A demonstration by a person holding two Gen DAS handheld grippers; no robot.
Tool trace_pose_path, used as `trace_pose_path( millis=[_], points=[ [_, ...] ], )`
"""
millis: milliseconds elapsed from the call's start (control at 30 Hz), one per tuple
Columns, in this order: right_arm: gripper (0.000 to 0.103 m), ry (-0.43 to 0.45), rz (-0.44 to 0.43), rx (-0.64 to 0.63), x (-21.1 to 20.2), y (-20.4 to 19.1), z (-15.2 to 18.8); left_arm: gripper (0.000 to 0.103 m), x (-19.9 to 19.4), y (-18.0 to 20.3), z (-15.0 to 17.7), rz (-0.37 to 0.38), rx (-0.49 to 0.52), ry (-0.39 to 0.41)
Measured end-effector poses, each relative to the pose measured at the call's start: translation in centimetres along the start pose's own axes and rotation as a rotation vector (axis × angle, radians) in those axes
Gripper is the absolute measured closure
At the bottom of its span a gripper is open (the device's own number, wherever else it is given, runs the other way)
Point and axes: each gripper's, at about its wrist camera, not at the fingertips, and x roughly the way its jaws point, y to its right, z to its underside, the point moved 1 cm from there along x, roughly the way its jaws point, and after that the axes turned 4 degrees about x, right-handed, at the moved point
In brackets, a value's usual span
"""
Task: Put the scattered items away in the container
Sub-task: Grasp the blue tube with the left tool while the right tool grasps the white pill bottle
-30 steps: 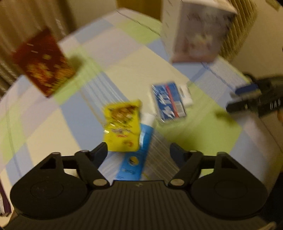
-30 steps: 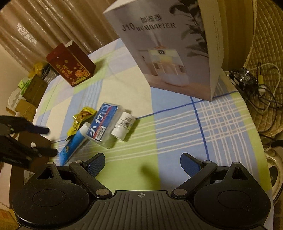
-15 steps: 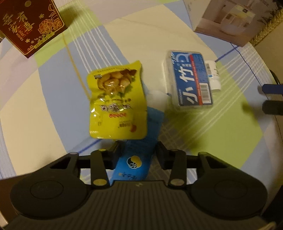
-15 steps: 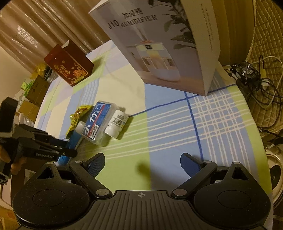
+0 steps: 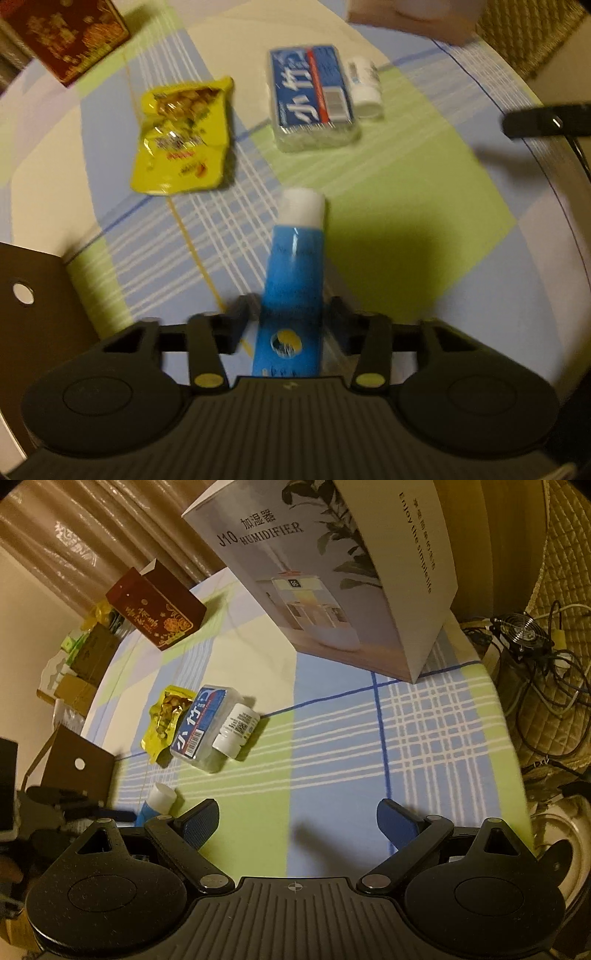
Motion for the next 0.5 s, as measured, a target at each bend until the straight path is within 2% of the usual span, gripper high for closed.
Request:
trace_pose_path(
  millis=[67,100,167,333,500],
  points=[
    [0.005,-0.004,-0.006,-0.017,-0.4,0.3,-0.1,0.051,0.1,-0.2,-0.3,-0.024,-0.025,0.037],
    [0.005,-0.007,-0.009,-0.024,-0.6,0.3,-0.1,0.057,0.2,-0.3,-0.4,-0.022,-0.041,0.052],
    [0.005,-0.017,-0.017,-0.043,-0.8,0.5,-0.1,0.075,0.1,0.0,-0.8,0.009,-0.092,0.073],
    [0.005,-0.053,-0.051,-0.105,-0.5,0.2,0.3,0.076,-0.6,1.7,0.5,-0.035,-0.212,0.087],
    [0.005,-0.047,-0.111,-0.281,0.5,-2.2,0.3,0.076,-4.7,1.7,2.6,-0.051,-0.335,0.176]
  ],
)
